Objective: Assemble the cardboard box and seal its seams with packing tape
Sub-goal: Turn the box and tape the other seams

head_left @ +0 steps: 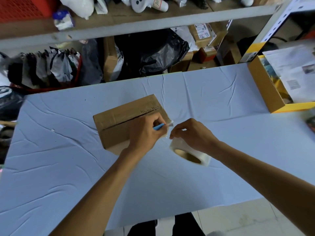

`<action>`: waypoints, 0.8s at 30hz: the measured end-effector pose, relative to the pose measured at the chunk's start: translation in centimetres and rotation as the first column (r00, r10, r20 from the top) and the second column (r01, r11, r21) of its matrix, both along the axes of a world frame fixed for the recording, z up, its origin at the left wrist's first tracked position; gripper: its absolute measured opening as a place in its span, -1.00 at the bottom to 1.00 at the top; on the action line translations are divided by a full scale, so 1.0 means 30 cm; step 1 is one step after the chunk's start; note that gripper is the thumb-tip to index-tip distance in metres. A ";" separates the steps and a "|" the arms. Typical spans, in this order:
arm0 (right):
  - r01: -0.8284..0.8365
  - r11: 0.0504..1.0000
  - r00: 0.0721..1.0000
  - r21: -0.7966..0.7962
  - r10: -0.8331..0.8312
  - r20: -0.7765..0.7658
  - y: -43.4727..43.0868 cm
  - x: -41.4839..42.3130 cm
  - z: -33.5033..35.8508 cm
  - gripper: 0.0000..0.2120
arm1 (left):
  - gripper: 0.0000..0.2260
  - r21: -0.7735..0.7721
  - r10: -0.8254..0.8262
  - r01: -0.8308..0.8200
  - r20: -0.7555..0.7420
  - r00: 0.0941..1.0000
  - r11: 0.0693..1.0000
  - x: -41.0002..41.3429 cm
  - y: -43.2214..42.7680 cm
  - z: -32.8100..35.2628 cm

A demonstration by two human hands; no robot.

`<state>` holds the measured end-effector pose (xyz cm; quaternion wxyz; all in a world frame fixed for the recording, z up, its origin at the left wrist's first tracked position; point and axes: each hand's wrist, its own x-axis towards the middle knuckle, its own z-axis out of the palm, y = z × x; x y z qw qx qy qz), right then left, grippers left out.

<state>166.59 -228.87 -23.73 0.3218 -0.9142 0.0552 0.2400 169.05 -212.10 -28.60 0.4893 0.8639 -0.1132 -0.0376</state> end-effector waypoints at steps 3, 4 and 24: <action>-0.024 0.999 0.999 -0.037 0.025 0.046 0.028 -0.026 0.027 -0.75 | -0.80 0.065 -0.013 0.009 0.059 0.998 0.998 0.004 -0.005 0.022; -0.055 0.997 0.996 -0.057 0.059 0.072 0.037 -0.043 0.043 -0.77 | -0.79 0.082 -0.012 0.005 0.077 0.997 0.997 0.012 -0.008 0.034; 0.241 0.861 0.970 0.448 -0.231 -0.078 -0.096 -0.042 -0.067 -0.94 | -0.79 -0.054 -0.048 0.041 -0.143 0.989 0.998 0.024 0.004 0.090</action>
